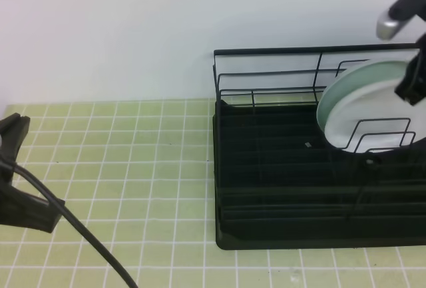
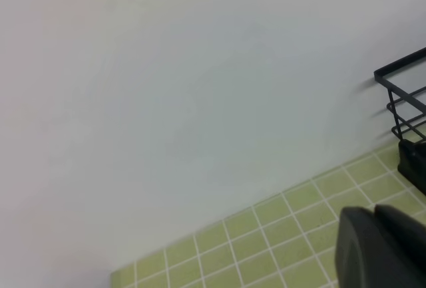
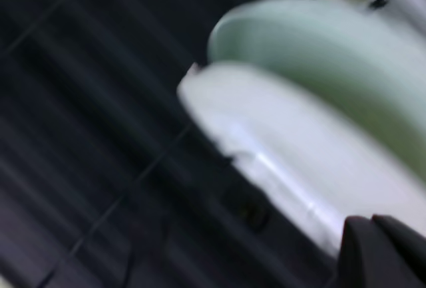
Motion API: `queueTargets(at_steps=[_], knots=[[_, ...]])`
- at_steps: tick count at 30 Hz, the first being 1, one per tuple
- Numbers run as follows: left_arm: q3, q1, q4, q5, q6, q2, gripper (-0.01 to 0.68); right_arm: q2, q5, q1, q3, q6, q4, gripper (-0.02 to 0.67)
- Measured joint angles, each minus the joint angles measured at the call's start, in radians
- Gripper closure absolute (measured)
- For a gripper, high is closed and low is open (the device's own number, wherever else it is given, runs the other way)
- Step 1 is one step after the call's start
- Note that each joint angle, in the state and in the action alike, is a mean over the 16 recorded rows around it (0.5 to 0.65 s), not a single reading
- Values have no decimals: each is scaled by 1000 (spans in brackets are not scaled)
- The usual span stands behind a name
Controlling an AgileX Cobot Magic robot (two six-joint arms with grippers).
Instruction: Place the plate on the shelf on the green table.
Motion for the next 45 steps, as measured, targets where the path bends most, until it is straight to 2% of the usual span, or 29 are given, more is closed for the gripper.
queueTargets(at_steps=[9,31,40,45], knots=[[0,0,-4,0,0,0,674,0,-96,0,0,0,44,652],[0,0,2,1,2,0,674,-64,62,0,5,17,47,651],[0,3,2,4,2,-1,674,-52,47,0,11,39,40,651],[0,32,3,30,2,-12,674,-54,19,0,11,54,58,651]])
